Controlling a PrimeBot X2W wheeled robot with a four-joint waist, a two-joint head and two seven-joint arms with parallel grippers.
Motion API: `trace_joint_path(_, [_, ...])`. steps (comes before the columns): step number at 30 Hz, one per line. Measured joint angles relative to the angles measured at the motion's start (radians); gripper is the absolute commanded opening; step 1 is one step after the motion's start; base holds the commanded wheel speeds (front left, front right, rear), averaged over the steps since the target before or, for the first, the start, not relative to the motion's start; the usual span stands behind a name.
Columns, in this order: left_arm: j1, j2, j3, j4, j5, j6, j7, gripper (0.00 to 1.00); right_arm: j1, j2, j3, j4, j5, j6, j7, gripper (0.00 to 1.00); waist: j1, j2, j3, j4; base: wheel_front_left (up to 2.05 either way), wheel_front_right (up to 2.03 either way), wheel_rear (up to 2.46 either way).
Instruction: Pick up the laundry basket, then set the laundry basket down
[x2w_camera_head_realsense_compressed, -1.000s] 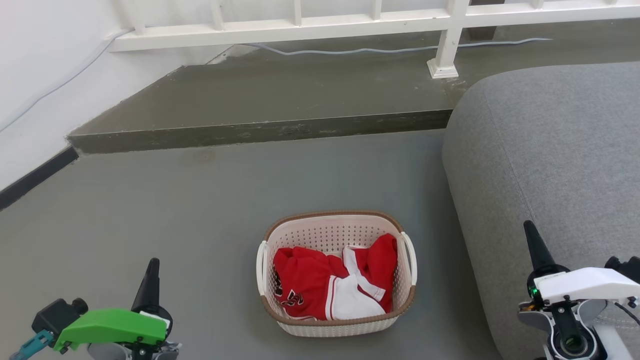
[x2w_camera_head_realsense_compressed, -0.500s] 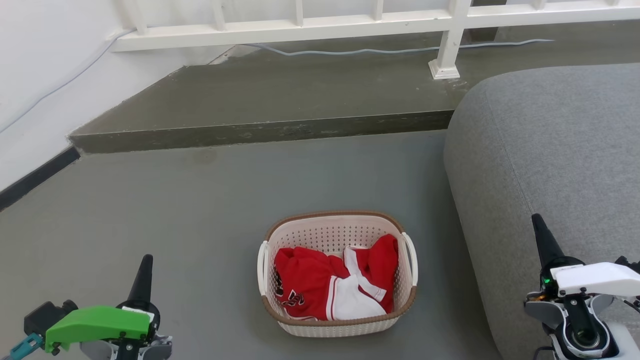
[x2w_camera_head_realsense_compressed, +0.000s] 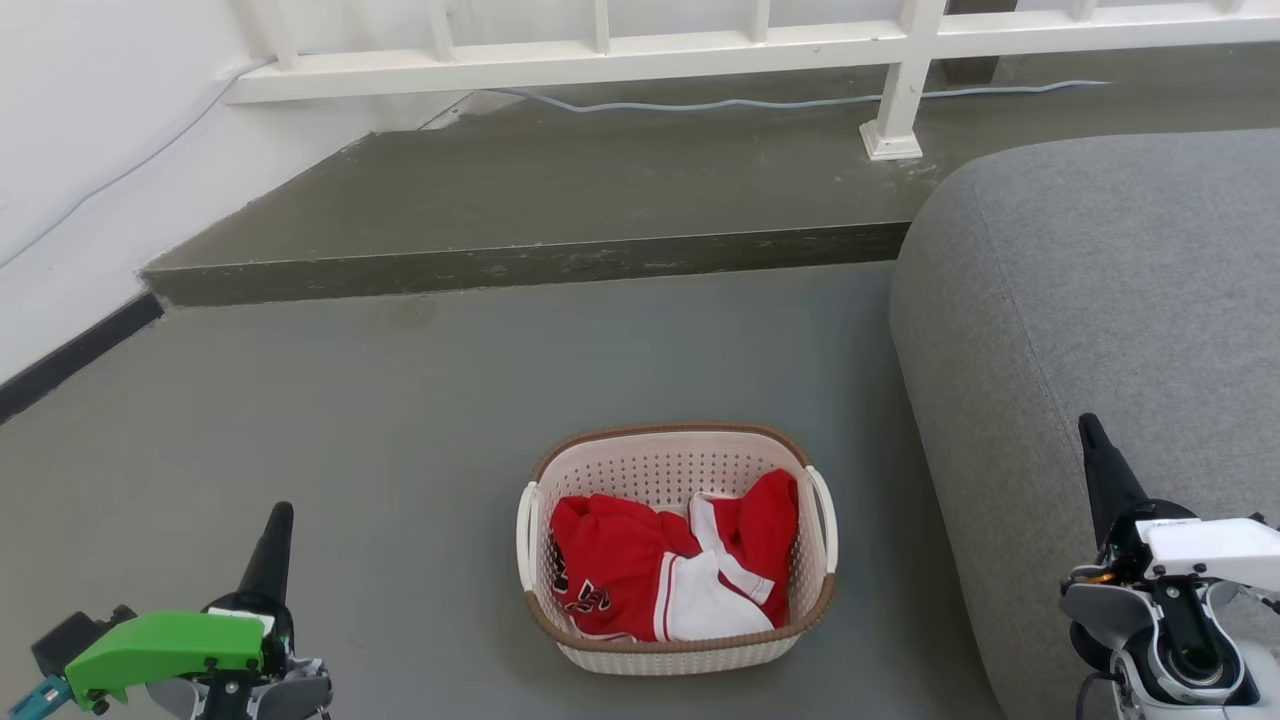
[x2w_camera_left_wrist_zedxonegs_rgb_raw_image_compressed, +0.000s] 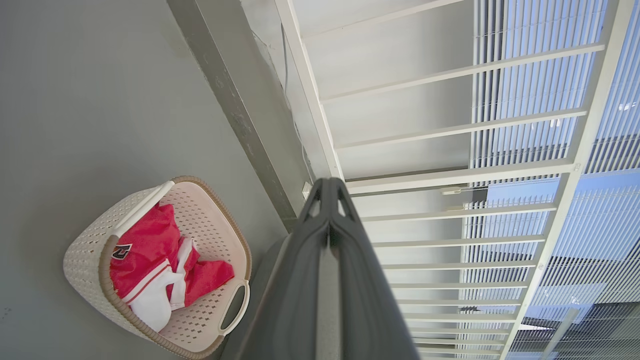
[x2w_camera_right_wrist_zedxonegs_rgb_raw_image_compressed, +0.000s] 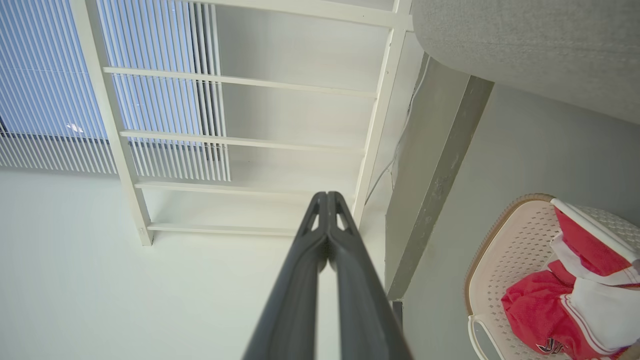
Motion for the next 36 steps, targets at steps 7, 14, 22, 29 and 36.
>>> trace_joint_path(7, [-0.008, 0.001, 0.018, 0.004, -0.077, -0.006, 0.016, 0.0, -0.011, 0.002, -0.021, 0.002, 0.075, 0.0, 0.021, 0.0, 0.0, 0.0, -0.001, 0.002, 0.0, 0.0, 0.0])
trace_joint_path(14, [-0.016, 0.002, 0.03, 0.008, -0.143, -0.011, 0.034, 0.0, -0.017, 0.003, -0.036, 0.003, 0.143, 0.001, 0.036, 0.0, 0.0, 0.0, -0.001, 0.003, 0.0, 0.0, 0.0])
trace_joint_path(22, [-0.022, 0.002, 0.032, 0.008, -0.144, -0.012, 0.035, 0.0, -0.017, 0.003, -0.038, 0.003, 0.143, 0.001, 0.037, 0.0, 0.0, 0.0, -0.001, 0.003, 0.0, 0.0, 0.0])
trace_joint_path(29, [-0.022, 0.002, 0.032, 0.008, -0.144, -0.012, 0.035, 0.0, -0.017, 0.003, -0.039, 0.003, 0.143, 0.001, 0.037, 0.0, 0.0, 0.0, -0.001, 0.003, 0.0, 0.0, 0.0])
trace_joint_path(36, [-0.022, 0.002, 0.033, 0.008, -0.144, -0.012, 0.035, 0.0, -0.017, 0.003, -0.039, 0.003, 0.143, 0.001, 0.037, 0.0, 0.0, 0.0, -0.001, 0.003, 0.0, 0.0, 0.0])
